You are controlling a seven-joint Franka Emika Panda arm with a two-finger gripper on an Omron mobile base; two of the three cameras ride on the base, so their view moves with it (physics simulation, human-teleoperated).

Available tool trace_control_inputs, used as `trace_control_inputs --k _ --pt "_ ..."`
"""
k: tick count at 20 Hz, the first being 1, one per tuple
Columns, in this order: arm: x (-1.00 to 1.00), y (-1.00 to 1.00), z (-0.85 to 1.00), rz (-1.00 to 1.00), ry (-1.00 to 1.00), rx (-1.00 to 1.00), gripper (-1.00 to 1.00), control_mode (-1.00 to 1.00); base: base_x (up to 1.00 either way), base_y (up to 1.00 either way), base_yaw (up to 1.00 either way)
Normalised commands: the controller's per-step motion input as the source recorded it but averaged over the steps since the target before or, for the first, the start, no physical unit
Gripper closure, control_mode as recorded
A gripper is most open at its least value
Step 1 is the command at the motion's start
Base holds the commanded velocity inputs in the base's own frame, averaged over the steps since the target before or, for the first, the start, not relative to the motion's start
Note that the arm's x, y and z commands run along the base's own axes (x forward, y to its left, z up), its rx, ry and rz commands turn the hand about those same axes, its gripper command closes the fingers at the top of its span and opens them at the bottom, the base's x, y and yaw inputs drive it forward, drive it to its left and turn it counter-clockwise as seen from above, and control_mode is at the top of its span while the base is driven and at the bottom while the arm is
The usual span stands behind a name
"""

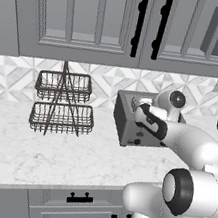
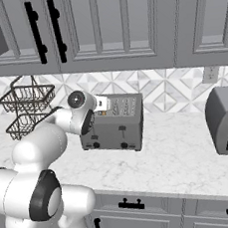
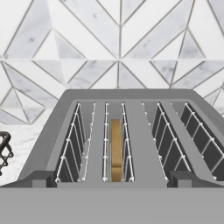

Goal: Start the toaster. Once the lever pops up, take the bread to the plate on the dining counter.

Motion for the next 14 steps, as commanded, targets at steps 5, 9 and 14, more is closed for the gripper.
trace_control_inputs --k 5,9,14 --pt "0.0 0.0 0.0 0.0 0.0 0.0 -1.0 -1.0 0.0 0.0 0.0" --pt "0.0 0.0 0.0 0.0 0.0 0.0 -1.0 -1.0 0.0 0.0 0.0" --pt "0.0 0.0 0.0 0.0 0.0 0.0 -1.0 -1.0 0.0 0.0 0.0"
